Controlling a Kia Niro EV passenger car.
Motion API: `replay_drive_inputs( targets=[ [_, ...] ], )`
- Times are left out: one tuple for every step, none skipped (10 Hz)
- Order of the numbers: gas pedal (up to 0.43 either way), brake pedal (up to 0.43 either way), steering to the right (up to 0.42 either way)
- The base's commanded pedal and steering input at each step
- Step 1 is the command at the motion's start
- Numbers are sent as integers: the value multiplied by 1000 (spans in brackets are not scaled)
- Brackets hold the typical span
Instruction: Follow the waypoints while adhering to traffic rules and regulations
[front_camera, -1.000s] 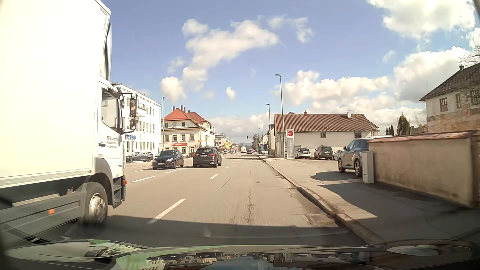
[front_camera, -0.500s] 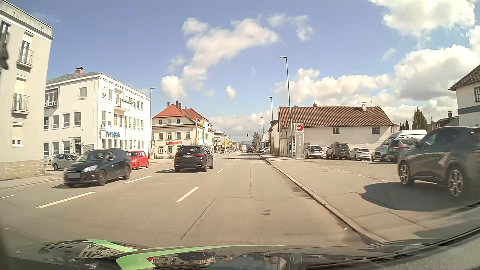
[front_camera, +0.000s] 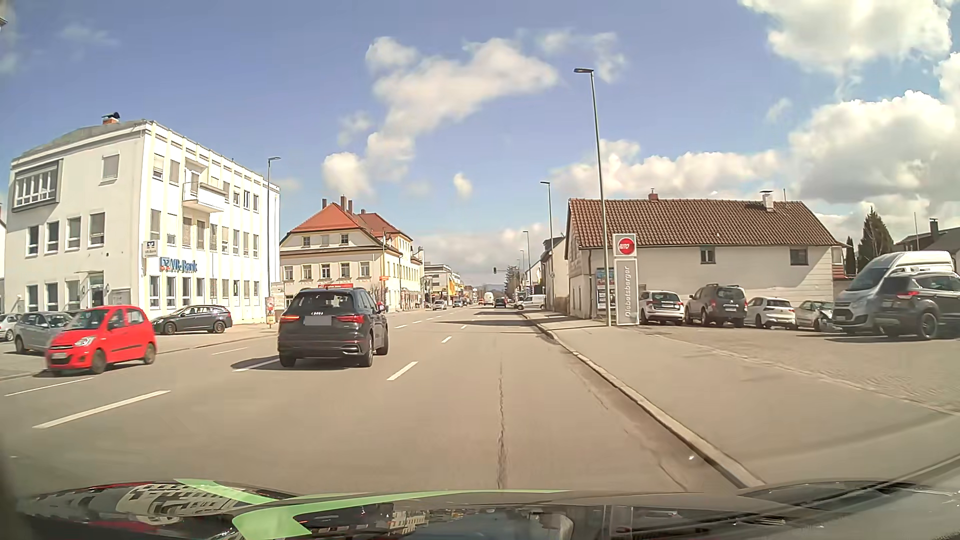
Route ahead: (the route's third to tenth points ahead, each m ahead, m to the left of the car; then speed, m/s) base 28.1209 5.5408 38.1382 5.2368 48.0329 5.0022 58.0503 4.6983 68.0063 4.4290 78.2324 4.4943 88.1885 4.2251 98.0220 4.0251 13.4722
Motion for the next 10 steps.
replay_drive_inputs(
  targets=[
    [79, 0, 0],
    [79, 0, -2],
    [79, 0, -3],
    [79, 0, -4],
    [79, 0, -5],
    [79, 0, -5],
    [79, 0, -5],
    [79, 0, -5],
    [79, 0, -5],
    [79, 0, -5]
  ],
)
